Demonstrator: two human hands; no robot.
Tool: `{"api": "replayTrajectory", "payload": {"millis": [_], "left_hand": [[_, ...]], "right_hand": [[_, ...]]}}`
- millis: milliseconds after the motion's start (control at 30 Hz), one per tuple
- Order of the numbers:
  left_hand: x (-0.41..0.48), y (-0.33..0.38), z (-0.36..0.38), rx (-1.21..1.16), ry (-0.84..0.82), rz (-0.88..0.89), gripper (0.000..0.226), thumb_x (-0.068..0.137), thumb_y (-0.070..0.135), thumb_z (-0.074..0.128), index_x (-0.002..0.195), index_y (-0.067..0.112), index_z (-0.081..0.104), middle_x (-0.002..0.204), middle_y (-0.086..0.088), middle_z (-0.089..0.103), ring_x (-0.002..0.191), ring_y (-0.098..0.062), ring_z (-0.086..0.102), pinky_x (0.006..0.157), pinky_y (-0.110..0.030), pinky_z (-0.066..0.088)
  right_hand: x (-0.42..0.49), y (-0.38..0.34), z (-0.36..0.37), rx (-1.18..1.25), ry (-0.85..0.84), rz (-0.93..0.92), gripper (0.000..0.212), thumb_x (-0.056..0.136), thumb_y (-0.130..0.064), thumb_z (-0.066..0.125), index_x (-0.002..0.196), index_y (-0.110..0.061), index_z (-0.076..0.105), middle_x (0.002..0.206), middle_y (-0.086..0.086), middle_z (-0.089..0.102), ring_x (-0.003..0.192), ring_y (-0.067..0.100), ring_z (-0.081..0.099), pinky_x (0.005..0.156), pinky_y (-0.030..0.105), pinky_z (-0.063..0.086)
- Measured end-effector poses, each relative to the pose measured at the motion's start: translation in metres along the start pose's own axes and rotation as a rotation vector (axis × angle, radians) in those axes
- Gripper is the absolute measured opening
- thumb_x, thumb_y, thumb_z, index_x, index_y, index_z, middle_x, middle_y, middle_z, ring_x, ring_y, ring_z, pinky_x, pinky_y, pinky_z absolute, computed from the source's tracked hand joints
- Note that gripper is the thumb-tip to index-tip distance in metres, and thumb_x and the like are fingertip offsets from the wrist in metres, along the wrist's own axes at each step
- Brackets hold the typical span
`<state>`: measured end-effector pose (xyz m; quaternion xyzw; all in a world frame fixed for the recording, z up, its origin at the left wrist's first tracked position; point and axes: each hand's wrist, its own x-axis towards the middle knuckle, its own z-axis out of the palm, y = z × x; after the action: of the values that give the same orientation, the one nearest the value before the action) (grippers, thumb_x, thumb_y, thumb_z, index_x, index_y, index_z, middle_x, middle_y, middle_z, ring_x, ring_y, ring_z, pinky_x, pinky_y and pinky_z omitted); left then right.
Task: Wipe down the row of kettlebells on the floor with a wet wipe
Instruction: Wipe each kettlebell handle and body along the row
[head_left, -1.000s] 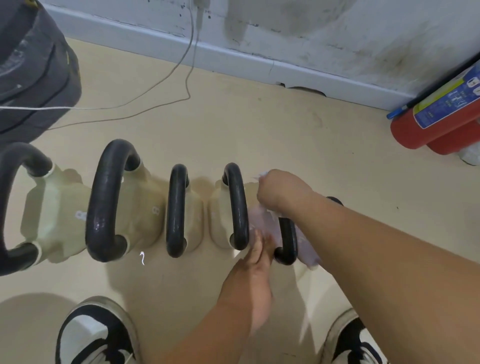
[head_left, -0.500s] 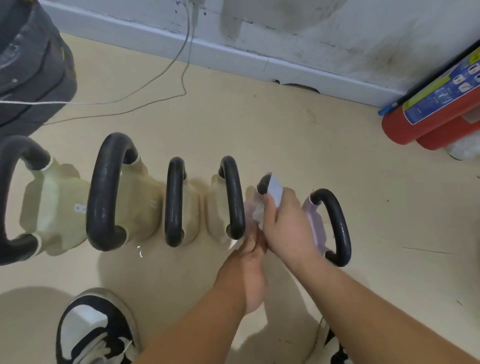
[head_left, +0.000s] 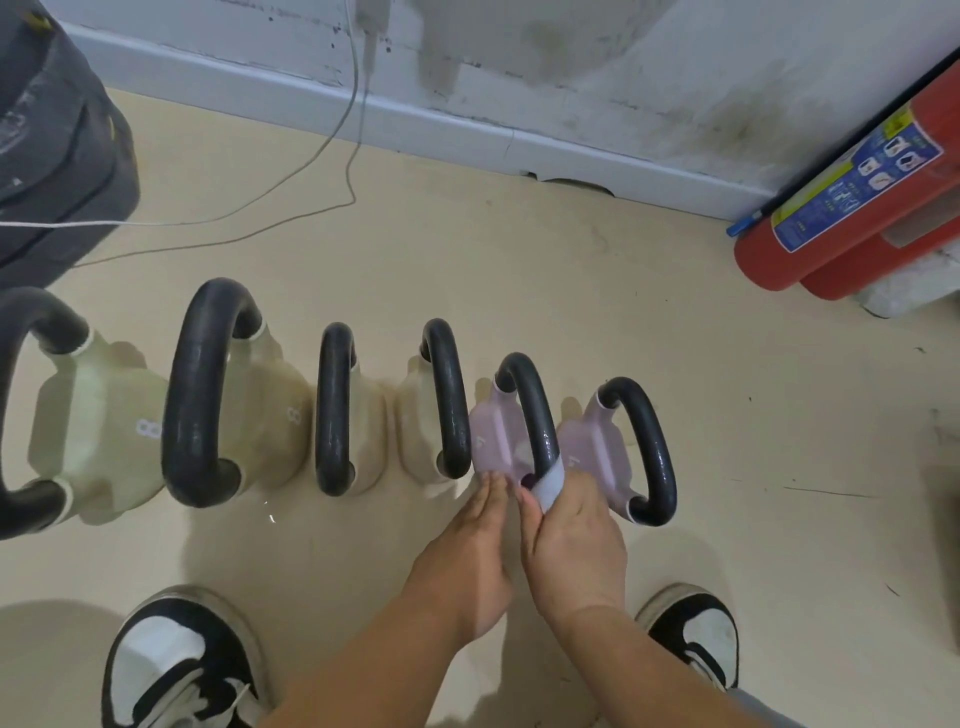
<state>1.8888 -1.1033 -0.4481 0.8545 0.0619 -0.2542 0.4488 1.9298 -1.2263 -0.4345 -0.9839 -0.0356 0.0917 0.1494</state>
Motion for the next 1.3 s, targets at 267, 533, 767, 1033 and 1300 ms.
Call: {"api": "replayTrajectory", "payload": {"millis": [267,533,767,1033,1300], "left_hand": [[0.007,0.007,0.004,-0.033,0.007,-0.127,0.054,0.094,0.031,0.043,0.148,0.027,0.038,0.145,0.000,0.052,0.128,-0.021,0.054,0.101,-0.034,0.048],[0.002,0.037,-0.017,-0.452,-0.014,-0.313,0.018,0.087,0.018,0.049,0.073,0.020,0.059,0.078,-0.006,0.061,0.068,-0.027,0.055,0.060,-0.029,0.044],[-0.009,0.090,-0.062,-0.515,0.202,-0.174,0.018,0.083,0.022,0.058,0.069,0.022,0.048,0.064,0.005,0.051,0.061,-0.020,0.052,0.061,-0.029,0.047],[0.000,0.108,-0.100,-0.139,0.524,-0.039,0.002,0.096,0.020,0.050,0.098,0.021,0.051,0.084,-0.001,0.066,0.076,-0.023,0.063,0.067,-0.031,0.048],[0.025,0.095,-0.086,0.195,0.203,-0.159,0.016,0.094,0.016,0.053,0.110,0.014,0.057,0.109,-0.006,0.067,0.101,-0.025,0.065,0.078,-0.030,0.048]], "right_hand": [[-0.011,0.001,0.002,0.240,-0.615,0.250,0.015,0.107,-0.034,0.038,0.104,-0.027,0.051,0.103,0.000,0.067,0.088,0.018,0.062,0.073,0.034,0.049],[0.015,0.010,-0.077,0.792,-0.799,0.506,0.048,0.070,-0.006,0.050,0.111,0.003,0.072,0.097,0.016,0.074,0.084,0.029,0.067,0.077,0.039,0.059],[0.028,0.009,-0.121,1.120,-0.535,0.516,0.041,0.091,-0.007,0.045,0.124,-0.007,0.070,0.118,0.021,0.075,0.110,0.039,0.072,0.092,0.050,0.059],[0.058,-0.043,-0.123,0.995,-0.247,0.502,0.024,0.089,0.001,0.048,0.102,-0.003,0.068,0.086,0.022,0.070,0.054,0.026,0.065,0.046,0.028,0.052],[0.087,-0.062,-0.123,0.411,-0.284,0.231,0.041,0.092,-0.015,0.054,0.132,-0.014,0.056,0.128,0.009,0.064,0.107,0.026,0.065,0.081,0.032,0.052]]}}
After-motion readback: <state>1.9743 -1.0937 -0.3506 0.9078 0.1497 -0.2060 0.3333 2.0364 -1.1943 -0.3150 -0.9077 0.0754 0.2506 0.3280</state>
